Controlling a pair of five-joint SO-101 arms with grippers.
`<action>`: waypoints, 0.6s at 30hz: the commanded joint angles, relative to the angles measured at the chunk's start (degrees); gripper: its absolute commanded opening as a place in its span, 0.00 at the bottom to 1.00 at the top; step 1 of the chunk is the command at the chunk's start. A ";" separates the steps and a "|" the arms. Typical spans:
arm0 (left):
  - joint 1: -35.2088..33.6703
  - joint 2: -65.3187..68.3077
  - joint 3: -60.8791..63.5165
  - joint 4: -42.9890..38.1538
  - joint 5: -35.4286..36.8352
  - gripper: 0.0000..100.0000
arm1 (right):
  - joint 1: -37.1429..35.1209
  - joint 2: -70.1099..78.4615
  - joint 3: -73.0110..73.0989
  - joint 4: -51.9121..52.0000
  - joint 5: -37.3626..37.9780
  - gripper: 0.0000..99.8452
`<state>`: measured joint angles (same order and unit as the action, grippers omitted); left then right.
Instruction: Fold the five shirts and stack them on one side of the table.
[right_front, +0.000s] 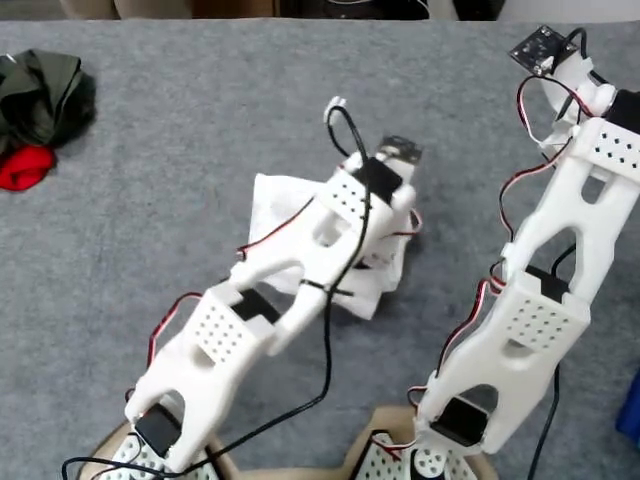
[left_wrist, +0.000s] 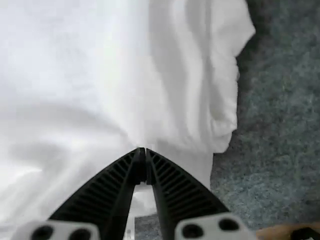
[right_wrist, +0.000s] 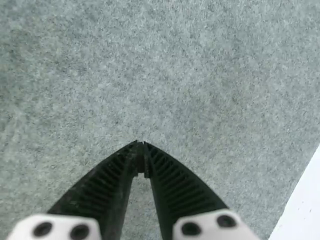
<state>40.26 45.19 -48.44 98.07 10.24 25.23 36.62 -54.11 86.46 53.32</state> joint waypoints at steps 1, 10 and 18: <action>2.81 -0.66 -3.08 2.64 0.44 0.02 | -1.19 -0.22 -2.77 -0.18 0.70 0.00; 8.35 -0.84 3.96 2.64 0.44 0.02 | -1.01 -0.22 -2.77 -0.18 0.79 0.00; 2.73 -8.31 3.96 2.73 0.00 0.02 | -1.01 -0.31 -3.21 -0.18 0.44 0.00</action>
<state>46.68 44.04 -43.69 100.09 10.15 25.23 36.62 -54.11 86.46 53.32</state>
